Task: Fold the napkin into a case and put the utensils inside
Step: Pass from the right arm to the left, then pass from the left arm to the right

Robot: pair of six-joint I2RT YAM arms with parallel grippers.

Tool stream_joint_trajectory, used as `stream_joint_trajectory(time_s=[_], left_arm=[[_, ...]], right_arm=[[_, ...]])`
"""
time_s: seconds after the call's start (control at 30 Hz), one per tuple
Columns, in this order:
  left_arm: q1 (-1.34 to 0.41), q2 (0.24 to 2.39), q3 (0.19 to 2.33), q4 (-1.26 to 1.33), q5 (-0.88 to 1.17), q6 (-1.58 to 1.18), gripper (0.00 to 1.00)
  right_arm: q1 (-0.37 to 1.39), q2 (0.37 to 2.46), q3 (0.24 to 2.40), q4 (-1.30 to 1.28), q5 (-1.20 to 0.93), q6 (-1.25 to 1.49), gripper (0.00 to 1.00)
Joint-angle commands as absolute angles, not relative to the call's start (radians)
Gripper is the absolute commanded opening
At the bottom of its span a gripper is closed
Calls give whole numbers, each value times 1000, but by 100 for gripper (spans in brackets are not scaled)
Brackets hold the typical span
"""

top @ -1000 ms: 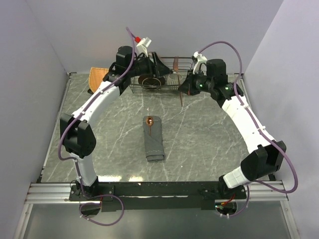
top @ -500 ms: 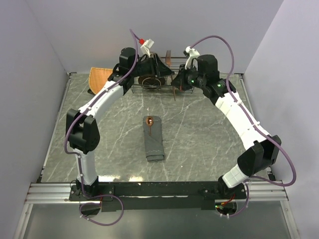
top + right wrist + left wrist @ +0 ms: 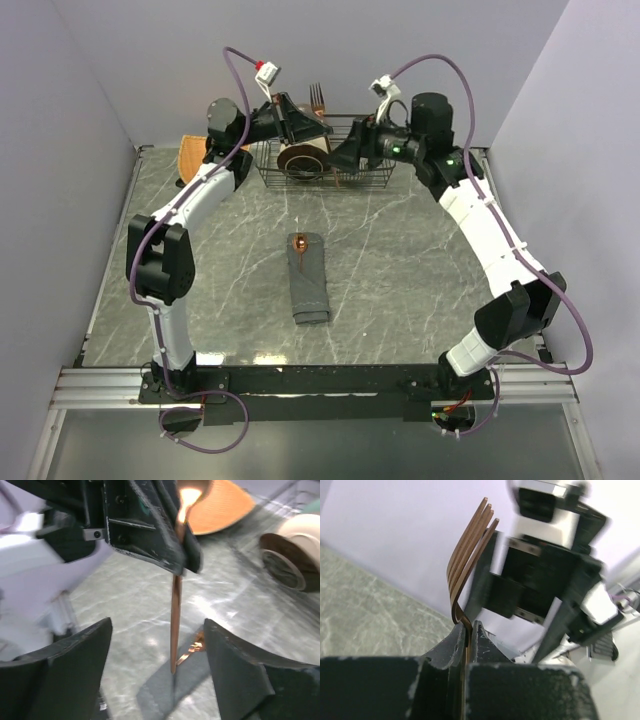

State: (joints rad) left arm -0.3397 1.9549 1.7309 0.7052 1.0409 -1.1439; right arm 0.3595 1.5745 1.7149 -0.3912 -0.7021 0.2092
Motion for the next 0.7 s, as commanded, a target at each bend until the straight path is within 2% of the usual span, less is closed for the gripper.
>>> stream_joint_trajectory(time_s=[0.0,0.17,0.37,0.47,0.57,0.6,0.63,0.67], left_arm=[[-344,1893,1729,1001,1126,-1252,1],[-347,1881,1735,1104,1134,-1299,1],[-351,1862,1729,1138,1131,-1322,1],[-354,1849,1724,1135,1132,-1322,1],[-354,1833,1721,1076,1118,-1298,1],[-354,1829,1721,1028,1080,-1276,7],[-351,1824,1723,888,1054,-1253,22],[-341,1812,1735,785,1010,-1200,58]], right_arm=[[305,1578,1706,-243,-986,356,83],[322,1577,1666,-66,-1121,477,76],[354,1580,1640,-103,-1115,437,68],[357,1583,1625,-106,-1095,426,52],[364,1585,1646,-138,-1080,388,19],[365,1585,1655,-144,-1062,374,0],[365,1577,1658,-149,-1040,371,0],[365,1572,1660,-155,-1019,370,0]])
